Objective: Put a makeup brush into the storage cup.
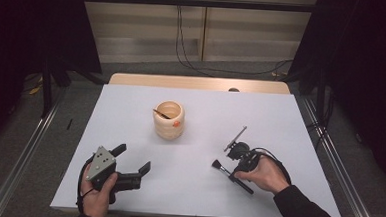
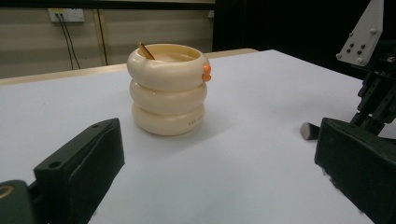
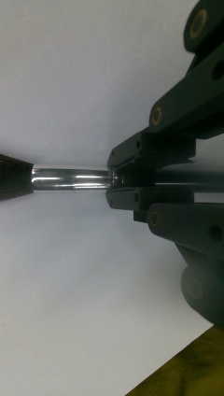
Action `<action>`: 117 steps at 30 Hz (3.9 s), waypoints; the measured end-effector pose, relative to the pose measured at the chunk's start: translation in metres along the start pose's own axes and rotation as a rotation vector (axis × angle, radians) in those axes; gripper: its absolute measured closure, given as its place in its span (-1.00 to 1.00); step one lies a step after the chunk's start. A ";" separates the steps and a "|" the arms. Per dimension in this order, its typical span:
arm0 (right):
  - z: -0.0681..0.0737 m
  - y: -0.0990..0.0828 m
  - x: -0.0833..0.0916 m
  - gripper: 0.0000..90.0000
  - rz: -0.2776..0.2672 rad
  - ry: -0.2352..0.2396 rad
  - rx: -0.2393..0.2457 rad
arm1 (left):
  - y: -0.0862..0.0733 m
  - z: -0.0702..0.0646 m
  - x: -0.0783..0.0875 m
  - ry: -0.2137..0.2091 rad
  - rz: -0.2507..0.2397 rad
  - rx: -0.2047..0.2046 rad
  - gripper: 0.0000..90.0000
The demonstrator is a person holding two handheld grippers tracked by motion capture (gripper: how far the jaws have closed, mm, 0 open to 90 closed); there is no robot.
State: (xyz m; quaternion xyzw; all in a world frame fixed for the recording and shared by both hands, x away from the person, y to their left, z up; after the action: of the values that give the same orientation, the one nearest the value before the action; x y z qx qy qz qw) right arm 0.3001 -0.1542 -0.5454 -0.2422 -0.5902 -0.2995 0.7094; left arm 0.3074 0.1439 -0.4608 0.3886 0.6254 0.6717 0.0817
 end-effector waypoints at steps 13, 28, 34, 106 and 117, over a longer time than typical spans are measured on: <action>0.001 -0.002 0.002 0.79 -0.048 0.037 -0.017 | 0.000 0.001 0.002 -0.001 -0.006 0.013 -0.97; -0.003 -0.001 0.013 0.79 -0.144 0.041 -0.018 | 0.000 0.001 0.002 0.000 -0.007 0.012 -0.97; -0.001 0.002 0.021 0.78 -0.203 0.051 -0.017 | 0.000 0.001 0.002 -0.003 -0.009 0.009 -0.97; 0.010 0.001 0.118 0.78 -1.065 0.088 0.101 | 0.002 0.004 0.008 -0.001 -0.018 0.020 -0.94; 0.013 0.005 0.120 0.78 -1.080 0.098 0.110 | 0.006 -0.004 0.007 -0.029 -0.032 0.019 -0.93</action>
State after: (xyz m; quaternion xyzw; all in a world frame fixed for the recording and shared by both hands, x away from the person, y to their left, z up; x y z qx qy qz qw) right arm 0.3098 -0.1579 -0.4249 0.1470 -0.6116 -0.6009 0.4931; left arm 0.3017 0.1437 -0.4520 0.3890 0.6366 0.6586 0.0977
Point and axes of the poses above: each handheld gripper's, and its own axes: x roughly backward along the jaws, y roughly out of its top, z roughly to its left, the point moved 10 cm from there along -x, roughly forward along the jaws, and after that the axes turned 9 degrees about z, right-handed, at the moved point
